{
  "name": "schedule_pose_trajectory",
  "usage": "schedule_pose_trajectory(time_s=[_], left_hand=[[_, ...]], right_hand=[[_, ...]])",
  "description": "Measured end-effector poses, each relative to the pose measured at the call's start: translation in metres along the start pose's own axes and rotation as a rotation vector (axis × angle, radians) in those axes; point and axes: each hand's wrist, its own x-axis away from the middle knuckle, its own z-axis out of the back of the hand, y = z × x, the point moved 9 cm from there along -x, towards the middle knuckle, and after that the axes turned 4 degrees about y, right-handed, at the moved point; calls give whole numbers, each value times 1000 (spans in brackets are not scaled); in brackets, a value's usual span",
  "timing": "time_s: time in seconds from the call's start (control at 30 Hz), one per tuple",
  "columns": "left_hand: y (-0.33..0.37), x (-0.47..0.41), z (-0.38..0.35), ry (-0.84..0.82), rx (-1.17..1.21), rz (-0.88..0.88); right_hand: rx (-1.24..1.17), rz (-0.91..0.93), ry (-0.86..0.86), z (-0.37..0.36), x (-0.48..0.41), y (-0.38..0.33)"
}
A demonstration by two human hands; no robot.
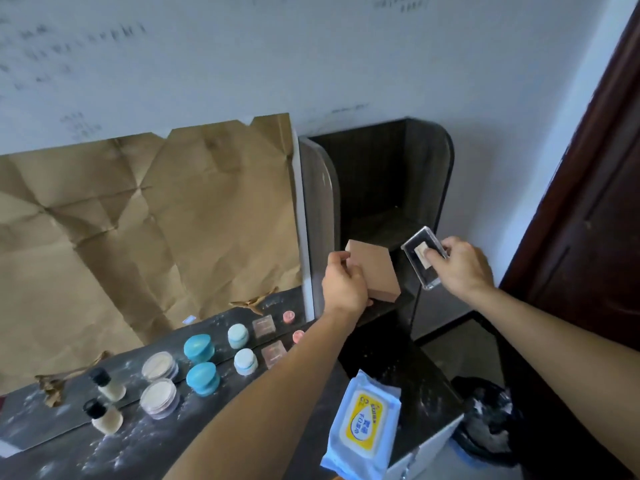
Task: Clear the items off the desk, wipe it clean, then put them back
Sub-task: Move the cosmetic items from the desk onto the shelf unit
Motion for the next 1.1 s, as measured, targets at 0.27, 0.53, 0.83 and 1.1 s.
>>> schedule_pose_trajectory(time_s=[0.27, 0.53, 0.83, 1.1], left_hand=[[13, -76, -47, 103, -33, 84], [9, -112, -55, 178, -293, 95], [7, -123, -78, 109, -868, -49], [19, -147, -111, 132, -953, -156]], right_hand=[[-13, 5, -55, -17, -90, -1], [-1, 84, -202, -79, -136, -15], [357, 553, -462, -115, -143, -33], [643, 830, -437, -112, -138, -42]])
